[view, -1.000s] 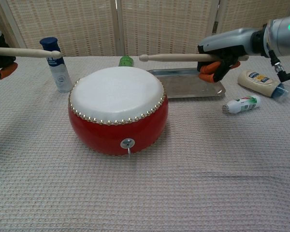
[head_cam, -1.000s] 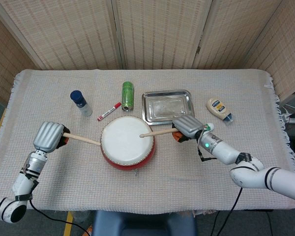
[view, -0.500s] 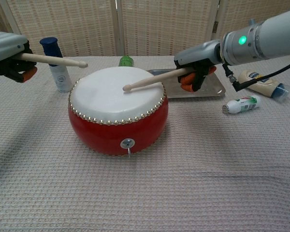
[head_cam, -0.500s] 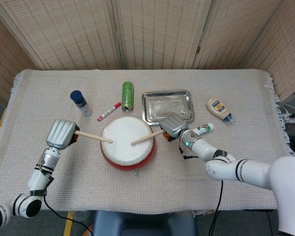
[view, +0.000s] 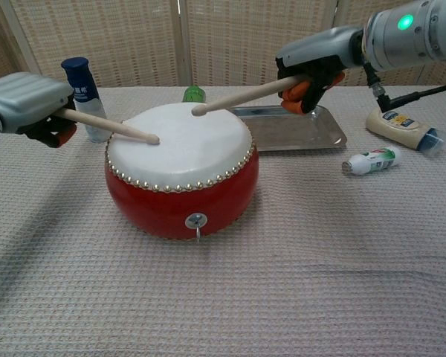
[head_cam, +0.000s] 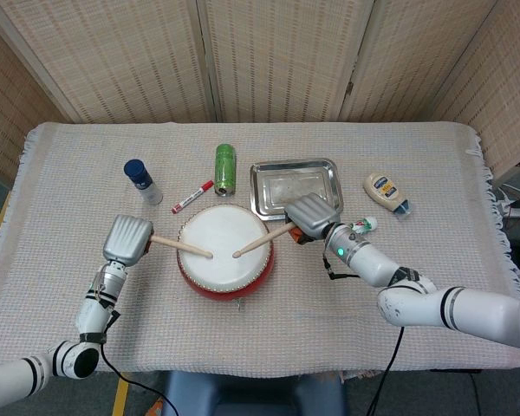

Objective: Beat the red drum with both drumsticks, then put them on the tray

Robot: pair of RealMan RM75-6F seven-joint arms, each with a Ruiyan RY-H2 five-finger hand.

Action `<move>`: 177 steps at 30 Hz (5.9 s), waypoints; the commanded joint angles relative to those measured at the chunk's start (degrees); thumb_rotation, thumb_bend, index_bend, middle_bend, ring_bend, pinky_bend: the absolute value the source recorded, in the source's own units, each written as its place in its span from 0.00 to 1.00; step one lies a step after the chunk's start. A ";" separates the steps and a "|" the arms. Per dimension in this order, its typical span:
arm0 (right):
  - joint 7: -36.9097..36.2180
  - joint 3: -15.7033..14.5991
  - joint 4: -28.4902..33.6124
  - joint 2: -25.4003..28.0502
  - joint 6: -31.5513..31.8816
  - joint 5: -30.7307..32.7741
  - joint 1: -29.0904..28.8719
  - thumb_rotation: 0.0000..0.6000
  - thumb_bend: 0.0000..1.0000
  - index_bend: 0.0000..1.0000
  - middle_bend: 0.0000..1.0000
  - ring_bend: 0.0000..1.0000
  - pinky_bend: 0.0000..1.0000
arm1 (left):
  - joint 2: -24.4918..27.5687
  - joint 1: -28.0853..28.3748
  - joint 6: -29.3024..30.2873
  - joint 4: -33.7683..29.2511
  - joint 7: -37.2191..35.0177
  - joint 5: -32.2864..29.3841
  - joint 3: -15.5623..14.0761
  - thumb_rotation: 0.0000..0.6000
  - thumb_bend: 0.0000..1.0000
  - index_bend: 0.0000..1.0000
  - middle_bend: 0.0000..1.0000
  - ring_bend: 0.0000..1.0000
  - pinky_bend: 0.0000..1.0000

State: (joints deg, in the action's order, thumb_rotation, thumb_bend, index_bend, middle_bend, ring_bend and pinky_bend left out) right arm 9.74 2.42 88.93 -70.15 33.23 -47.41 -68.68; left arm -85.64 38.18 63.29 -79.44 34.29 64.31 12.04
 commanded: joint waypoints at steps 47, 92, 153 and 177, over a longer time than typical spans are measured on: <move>1.95 4.57 -2.94 -1.88 5.59 -2.35 3.90 1.00 0.82 1.00 1.00 1.00 1.00 | -1.14 0.63 0.84 0.36 2.40 -1.37 -1.94 1.00 0.62 1.00 1.00 1.00 1.00; 4.43 7.45 -2.58 -3.41 7.99 -3.96 5.81 1.00 0.82 1.00 1.00 1.00 1.00 | -0.90 -0.25 1.91 -0.64 -1.15 -2.32 -1.56 1.00 0.62 1.00 1.00 1.00 1.00; -17.27 10.08 -74.06 -41.39 -16.27 -15.05 0.28 1.00 0.14 0.63 0.58 0.43 0.59 | 10.86 -8.45 9.95 -9.85 -11.07 2.16 -0.13 1.00 0.62 1.00 1.00 1.00 1.00; -31.05 11.03 -56.64 -27.53 -7.38 -25.21 3.39 1.00 0.05 0.23 0.31 0.17 0.38 | 10.79 -7.37 10.77 -12.17 -9.83 5.44 0.44 1.00 0.62 1.00 1.00 1.00 1.00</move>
State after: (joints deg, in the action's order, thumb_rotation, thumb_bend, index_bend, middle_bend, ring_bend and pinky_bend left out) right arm -18.53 14.43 18.13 -106.69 19.93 -69.03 -67.75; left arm -74.59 30.49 74.14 -91.48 24.12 69.36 12.55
